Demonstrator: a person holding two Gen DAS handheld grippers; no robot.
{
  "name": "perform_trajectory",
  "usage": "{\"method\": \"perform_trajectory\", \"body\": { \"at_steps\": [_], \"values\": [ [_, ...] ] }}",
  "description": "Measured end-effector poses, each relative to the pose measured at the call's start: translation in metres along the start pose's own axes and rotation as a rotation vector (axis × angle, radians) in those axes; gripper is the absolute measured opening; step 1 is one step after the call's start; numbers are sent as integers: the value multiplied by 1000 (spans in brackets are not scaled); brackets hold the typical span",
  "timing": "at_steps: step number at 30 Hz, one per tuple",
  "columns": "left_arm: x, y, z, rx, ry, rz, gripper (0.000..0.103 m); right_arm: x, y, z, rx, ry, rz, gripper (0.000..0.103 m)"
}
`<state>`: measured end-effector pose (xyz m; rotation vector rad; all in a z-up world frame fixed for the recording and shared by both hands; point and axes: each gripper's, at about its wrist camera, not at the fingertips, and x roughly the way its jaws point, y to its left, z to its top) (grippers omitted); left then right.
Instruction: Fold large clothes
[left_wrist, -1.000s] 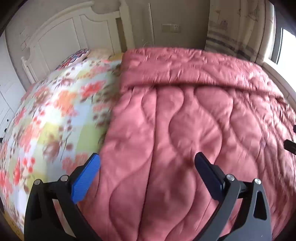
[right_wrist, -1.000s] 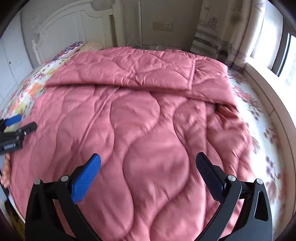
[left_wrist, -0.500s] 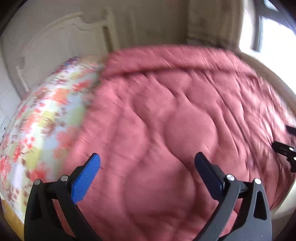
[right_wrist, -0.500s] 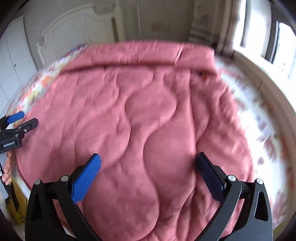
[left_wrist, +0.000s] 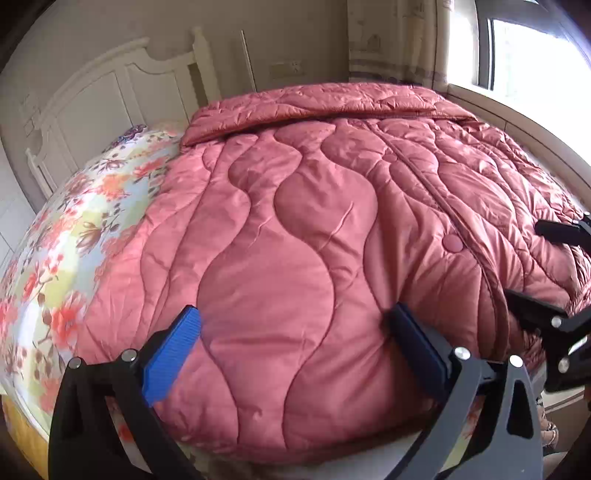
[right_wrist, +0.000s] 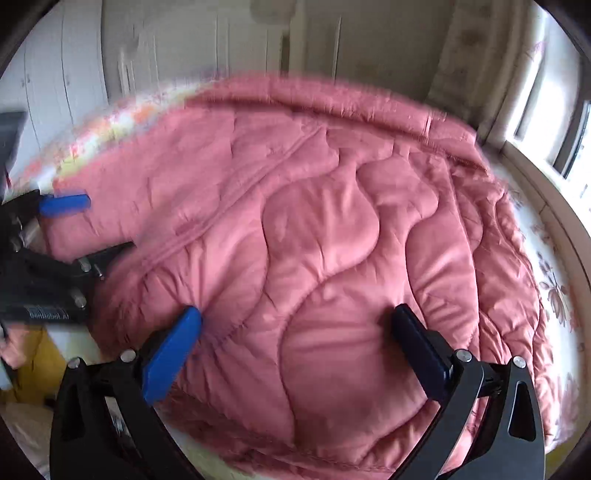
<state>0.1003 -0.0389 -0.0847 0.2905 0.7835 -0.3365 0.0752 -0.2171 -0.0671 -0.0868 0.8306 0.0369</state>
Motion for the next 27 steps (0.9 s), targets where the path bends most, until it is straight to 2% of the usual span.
{"method": "perform_trajectory", "body": {
  "at_steps": [3,5,7,8,9,10,11,12,15,17,20,22,25,27],
  "values": [
    [-7,14,2,-36,7,-13,101,-6,-9,3,-10,37,14,98],
    [-13,27,0,-76,-21,2,101,-21,-23,1,7,1,-20,98],
    [-6,36,-5,-95,9,12,101,-26,-41,-2,46,-14,-46,98],
    [2,42,-9,-106,35,9,101,-22,-54,-7,81,5,-59,98],
    [3,45,-12,-120,21,-12,101,-16,-66,-12,113,39,-63,99],
    [1,47,-14,-123,12,-13,101,-10,-75,-18,141,60,-41,99],
    [-1,46,-14,-117,14,-7,101,-14,-81,-22,161,29,-6,98],
    [-4,45,-14,-114,13,1,101,-17,-81,-23,157,36,-6,98],
    [-15,46,-17,-119,-10,21,101,-34,-86,-20,136,13,-74,98],
    [-10,47,-22,-120,13,28,101,-42,-98,-21,156,-9,-109,98],
    [-8,53,-27,-144,2,-3,101,-27,-122,-33,224,54,-139,99],
    [-8,52,-26,-132,5,5,101,-23,-127,-40,240,37,-113,99],
    [-8,51,-27,-138,4,1,101,-30,-121,-34,231,49,-162,98],
    [-8,49,-28,-139,-3,5,101,-43,-110,-24,217,2,-167,98]
  ]
}}
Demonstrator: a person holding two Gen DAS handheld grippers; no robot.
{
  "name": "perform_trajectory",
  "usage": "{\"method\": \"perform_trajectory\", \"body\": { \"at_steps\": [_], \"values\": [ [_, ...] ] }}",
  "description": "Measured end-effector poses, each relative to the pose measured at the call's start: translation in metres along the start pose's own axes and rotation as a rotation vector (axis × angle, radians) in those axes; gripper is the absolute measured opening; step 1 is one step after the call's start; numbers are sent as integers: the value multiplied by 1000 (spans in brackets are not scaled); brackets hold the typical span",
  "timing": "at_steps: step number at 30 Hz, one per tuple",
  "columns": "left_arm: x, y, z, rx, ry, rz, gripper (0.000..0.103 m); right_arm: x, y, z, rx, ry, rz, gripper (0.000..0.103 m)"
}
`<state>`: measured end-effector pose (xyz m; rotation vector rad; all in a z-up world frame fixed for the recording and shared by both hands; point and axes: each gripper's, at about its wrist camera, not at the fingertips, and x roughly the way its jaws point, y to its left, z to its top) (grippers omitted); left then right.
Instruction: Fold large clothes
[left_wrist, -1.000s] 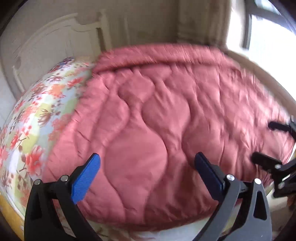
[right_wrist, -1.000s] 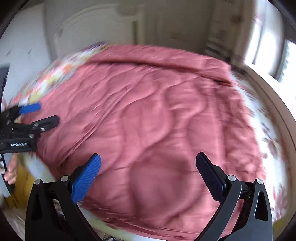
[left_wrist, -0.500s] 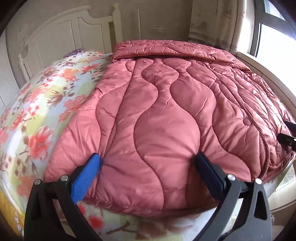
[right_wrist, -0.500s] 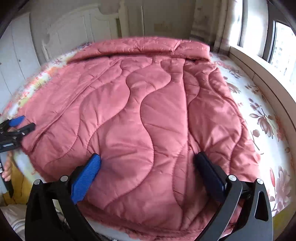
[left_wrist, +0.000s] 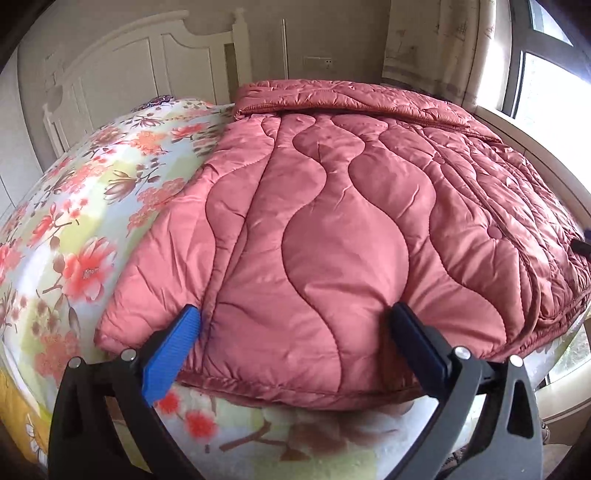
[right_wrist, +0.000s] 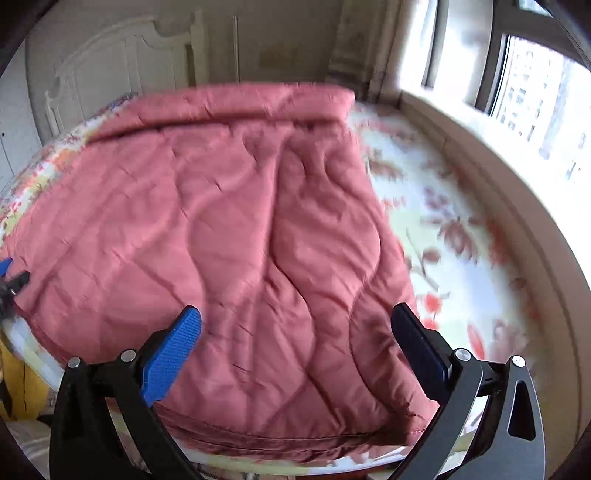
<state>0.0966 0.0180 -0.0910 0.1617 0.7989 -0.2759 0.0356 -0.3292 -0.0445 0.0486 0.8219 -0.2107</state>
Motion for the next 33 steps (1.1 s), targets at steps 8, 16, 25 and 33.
{"method": "perform_trajectory", "body": {
  "at_steps": [8,16,25,33],
  "values": [
    [-1,1,-1,-1,-7,-2,101,12,72,0,-140,8,78,98],
    [-2,2,-4,-4,-21,-7,101,4,59,5,-113,-12,47,98],
    [-12,17,3,-34,-16,-62,101,14,28,3,-83,25,42,98],
    [3,111,22,-316,6,-97,99,4,-78,-4,191,10,24,98]
  ]
}}
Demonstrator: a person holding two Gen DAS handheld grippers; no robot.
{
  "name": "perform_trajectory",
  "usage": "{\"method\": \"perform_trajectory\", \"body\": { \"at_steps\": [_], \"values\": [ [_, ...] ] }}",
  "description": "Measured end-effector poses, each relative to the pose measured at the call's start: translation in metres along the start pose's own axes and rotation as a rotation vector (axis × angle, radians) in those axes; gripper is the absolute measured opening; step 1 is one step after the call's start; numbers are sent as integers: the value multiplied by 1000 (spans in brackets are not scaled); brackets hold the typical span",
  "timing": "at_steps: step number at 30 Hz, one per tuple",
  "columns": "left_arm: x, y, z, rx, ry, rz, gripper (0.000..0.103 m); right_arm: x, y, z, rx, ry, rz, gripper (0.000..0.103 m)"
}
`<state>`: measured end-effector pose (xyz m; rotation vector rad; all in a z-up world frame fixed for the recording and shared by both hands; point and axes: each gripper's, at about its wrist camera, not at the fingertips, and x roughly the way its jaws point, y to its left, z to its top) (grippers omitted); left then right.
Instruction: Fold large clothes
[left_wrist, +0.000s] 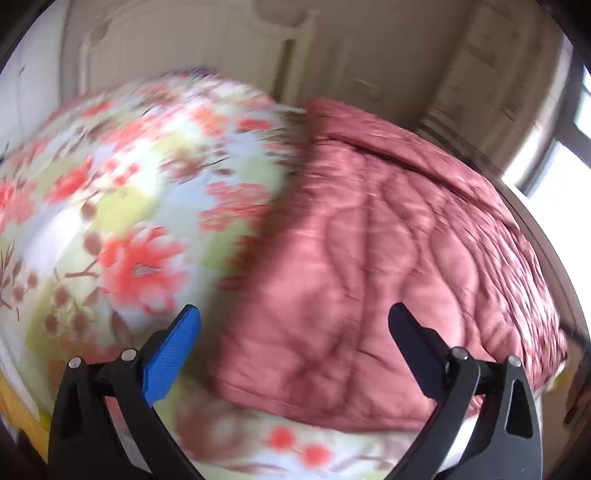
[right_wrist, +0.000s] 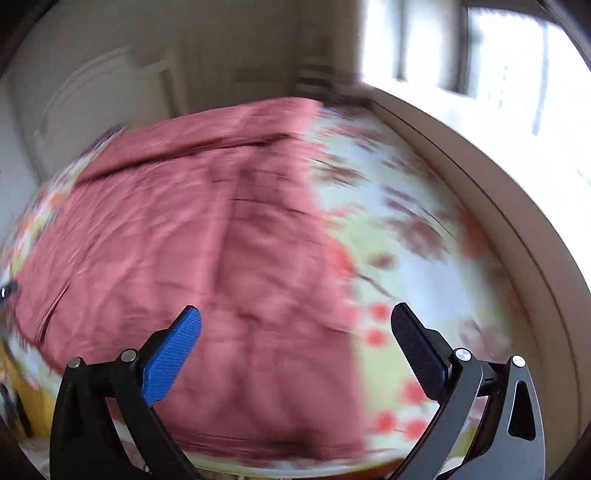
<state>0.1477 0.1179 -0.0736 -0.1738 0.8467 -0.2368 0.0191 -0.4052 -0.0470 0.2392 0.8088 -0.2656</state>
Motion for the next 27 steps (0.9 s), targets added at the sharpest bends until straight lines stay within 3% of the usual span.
{"method": "perform_trajectory", "body": {
  "at_steps": [3,7,10,12,13,14,15,21,27],
  "values": [
    [7,10,3,-17,6,-22,95,5,-30,-12,99,31,69,98],
    [8,-12,-6,70,8,-55,93,1,-28,-25,58,23,131,95],
    [5,-37,-19,129,22,-93,83,-1,-4,-31,-5,20,188,76],
    [3,-55,-26,156,33,-139,61,-3,12,-34,-46,11,196,48],
    [3,-62,-29,163,39,-164,54,-1,20,-34,-49,6,202,41],
    [4,-66,-31,165,41,-171,38,0,27,-33,-47,4,214,30],
    [5,-68,-32,163,46,-189,26,1,33,-34,-51,-7,212,26],
    [-25,-52,-36,76,-34,-290,17,-11,24,-31,16,-43,305,17],
    [-131,-36,-48,102,-192,-433,16,-90,1,-27,-24,-104,498,17]
  ]
}}
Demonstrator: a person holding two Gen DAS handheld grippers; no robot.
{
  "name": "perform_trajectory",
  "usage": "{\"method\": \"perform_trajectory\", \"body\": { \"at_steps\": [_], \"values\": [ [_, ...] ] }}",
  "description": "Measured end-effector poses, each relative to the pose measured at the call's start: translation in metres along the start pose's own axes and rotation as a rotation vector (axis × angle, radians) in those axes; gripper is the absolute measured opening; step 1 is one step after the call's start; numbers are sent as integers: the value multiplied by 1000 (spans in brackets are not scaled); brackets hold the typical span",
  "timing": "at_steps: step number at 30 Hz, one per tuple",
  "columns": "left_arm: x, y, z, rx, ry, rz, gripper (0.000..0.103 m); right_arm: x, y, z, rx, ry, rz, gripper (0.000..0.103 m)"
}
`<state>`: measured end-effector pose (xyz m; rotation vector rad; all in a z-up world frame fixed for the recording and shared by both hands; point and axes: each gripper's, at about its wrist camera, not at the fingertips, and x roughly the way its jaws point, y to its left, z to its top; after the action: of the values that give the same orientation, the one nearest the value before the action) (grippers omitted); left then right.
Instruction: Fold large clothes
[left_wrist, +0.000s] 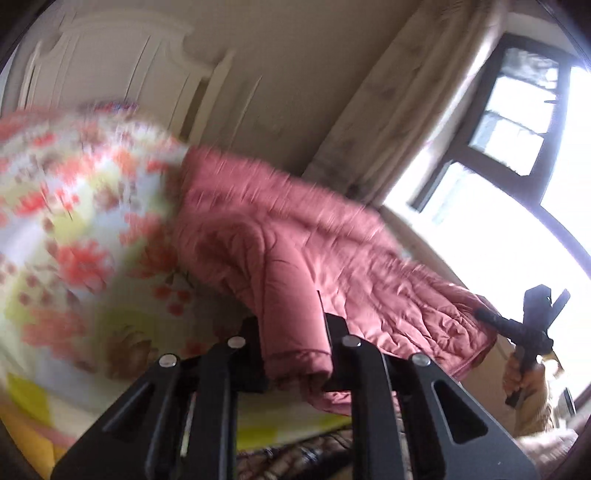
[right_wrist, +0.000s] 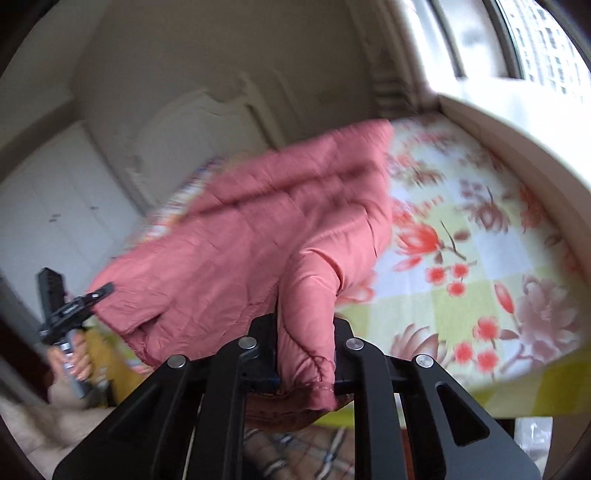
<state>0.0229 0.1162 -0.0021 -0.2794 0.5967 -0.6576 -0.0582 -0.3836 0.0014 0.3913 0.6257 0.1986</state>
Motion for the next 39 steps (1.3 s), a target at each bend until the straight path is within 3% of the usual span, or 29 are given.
{"method": "perform_trajectory", "body": {
  "at_steps": [5,10,14,16,18,19,20,22,24,26,28,31,34,36,37,38,39],
  "values": [
    [-88,-20,17,28,-156,-142,17,-95,43,11,-108,-164,98,17],
    [-99,-14,72,-29,-208,-214,18,-126,76,48,-173,-282,123,17],
    [-51,1,125,-97,-167,-118,27,-80,78,110,-139,-264,38,17],
    [-12,20,148,-162,-120,-83,33,-32,62,145,-63,-206,-20,17],
    [39,41,170,-190,-75,29,55,17,42,167,8,-144,-73,18],
    [63,55,180,-217,-67,110,74,40,29,173,40,-115,-82,18],
    [78,65,186,-226,-66,142,81,75,4,184,112,-62,-78,23],
    [97,81,196,-220,-81,234,81,119,-37,190,263,20,-48,44],
    [104,98,204,-206,-90,345,86,128,-68,186,368,-8,-82,86],
    [100,109,205,-205,-85,333,88,118,-90,181,408,-94,-69,94],
    [101,114,202,-174,-52,315,92,109,-99,175,398,-105,-40,94],
    [116,115,189,-93,56,330,92,105,-96,161,258,-47,-119,94],
    [134,114,165,-97,147,274,92,119,-89,145,205,59,-102,94],
    [146,112,153,-88,192,250,90,127,-76,130,156,146,-57,94],
    [149,107,147,-68,202,240,71,128,-69,124,130,169,-57,94],
    [152,102,141,-40,217,240,34,133,-58,115,77,197,-71,81],
    [153,98,137,-20,232,261,11,134,-50,108,36,206,-82,42]
  ]
}}
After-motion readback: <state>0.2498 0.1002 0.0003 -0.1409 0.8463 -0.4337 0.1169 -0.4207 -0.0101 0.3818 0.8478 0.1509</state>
